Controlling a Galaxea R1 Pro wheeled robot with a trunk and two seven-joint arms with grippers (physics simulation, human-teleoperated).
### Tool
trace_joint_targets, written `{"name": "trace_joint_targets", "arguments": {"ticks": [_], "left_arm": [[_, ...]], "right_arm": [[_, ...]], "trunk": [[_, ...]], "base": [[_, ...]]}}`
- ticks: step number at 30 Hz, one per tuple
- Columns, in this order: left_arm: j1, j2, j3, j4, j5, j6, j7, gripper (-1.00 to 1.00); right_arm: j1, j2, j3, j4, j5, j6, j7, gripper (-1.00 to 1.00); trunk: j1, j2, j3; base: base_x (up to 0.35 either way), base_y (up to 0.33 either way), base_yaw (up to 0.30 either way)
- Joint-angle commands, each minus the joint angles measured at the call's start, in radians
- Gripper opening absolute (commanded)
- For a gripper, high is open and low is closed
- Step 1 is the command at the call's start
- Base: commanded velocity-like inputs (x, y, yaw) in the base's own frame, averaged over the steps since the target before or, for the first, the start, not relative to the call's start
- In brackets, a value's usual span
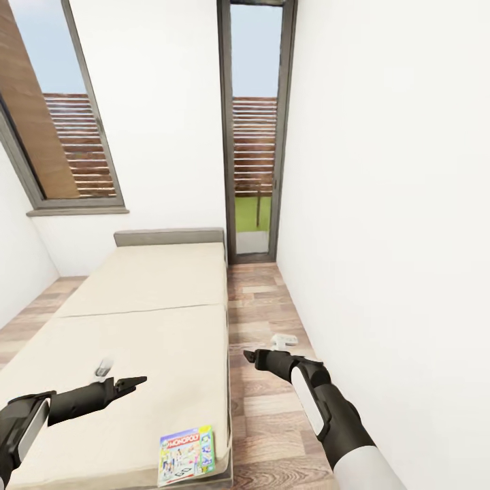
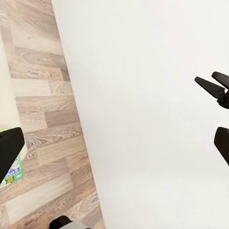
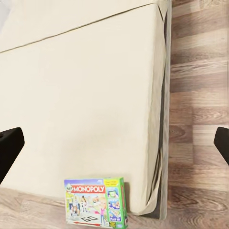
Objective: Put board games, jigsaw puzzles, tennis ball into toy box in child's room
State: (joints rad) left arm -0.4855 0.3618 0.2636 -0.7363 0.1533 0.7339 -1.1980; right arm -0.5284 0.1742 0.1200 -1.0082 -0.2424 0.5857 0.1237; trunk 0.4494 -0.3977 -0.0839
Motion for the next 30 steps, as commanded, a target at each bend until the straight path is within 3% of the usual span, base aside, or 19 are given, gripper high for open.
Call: {"name": "trace_joint_targets", "arguments": {"ticks": [1, 4, 7, 12, 16, 22, 26, 30], "left_arm": [[-0.001, 0.0, 0.0, 0.0, 0.003, 0.008, -0.002, 1.0], [-0.001, 0.0, 0.0, 0.0, 0.002, 0.008, -0.002, 1.0], [0.016, -0.017, 0.017, 0.017, 0.0, -0.009, 0.015, 1.0], [0.018, -0.04, 0.045, 0.045, 0.0, -0.038, 0.043, 1.0], [0.036, -0.024, 0.022, 0.068, -0.01, -0.038, 0.03, 1.0], [0.06, -0.022, -0.012, 0.101, -0.012, -0.005, -0.003, 1.0], [0.062, -0.021, -0.016, 0.124, -0.012, 0.018, -0.026, 1.0], [0.062, -0.021, -0.016, 0.146, -0.012, 0.04, -0.036, 1.0]], "right_arm": [[-0.001, 0.0, -0.001, -0.001, 0.001, 0.005, 0.002, 1.0], [-0.001, 0.0, -0.001, -0.001, 0.004, 0.005, 0.002, 1.0], [-0.018, 0.0, 0.016, 0.016, 0.02, 0.006, -0.015, 1.0], [-0.026, 0.0, 0.036, 0.044, 0.012, 0.006, -0.043, 1.0], [-0.004, 0.0, 0.014, 0.044, 0.001, 0.007, -0.043, 1.0], [0.004, 0.0, 0.001, 0.01, -0.001, 0.007, -0.009, 1.0], [0.005, 0.0, 0.0, -0.01, -0.001, 0.006, 0.013, 1.0], [0.005, 0.0, 0.0, -0.01, -0.001, 0.006, 0.02, 1.0]], "trunk": [[0.001, -0.002, -0.002], [0.001, -0.002, -0.002], [0.001, -0.002, -0.002], [0.001, -0.002, -0.002], [0.001, -0.002, -0.002], [0.001, -0.002, -0.002], [0.001, -0.002, -0.002], [0.016, -0.03, -0.015]], "base": [[0.0, 0.019, -0.043], [0.0, 0.012, -0.028], [0.0, 0.0, 0.0], [0.0, 0.0, 0.0], [0.0, 0.0, 0.0], [0.0, 0.0, 0.0], [0.0, 0.0, 0.0], [0.0, 0.0, 0.0]]}}
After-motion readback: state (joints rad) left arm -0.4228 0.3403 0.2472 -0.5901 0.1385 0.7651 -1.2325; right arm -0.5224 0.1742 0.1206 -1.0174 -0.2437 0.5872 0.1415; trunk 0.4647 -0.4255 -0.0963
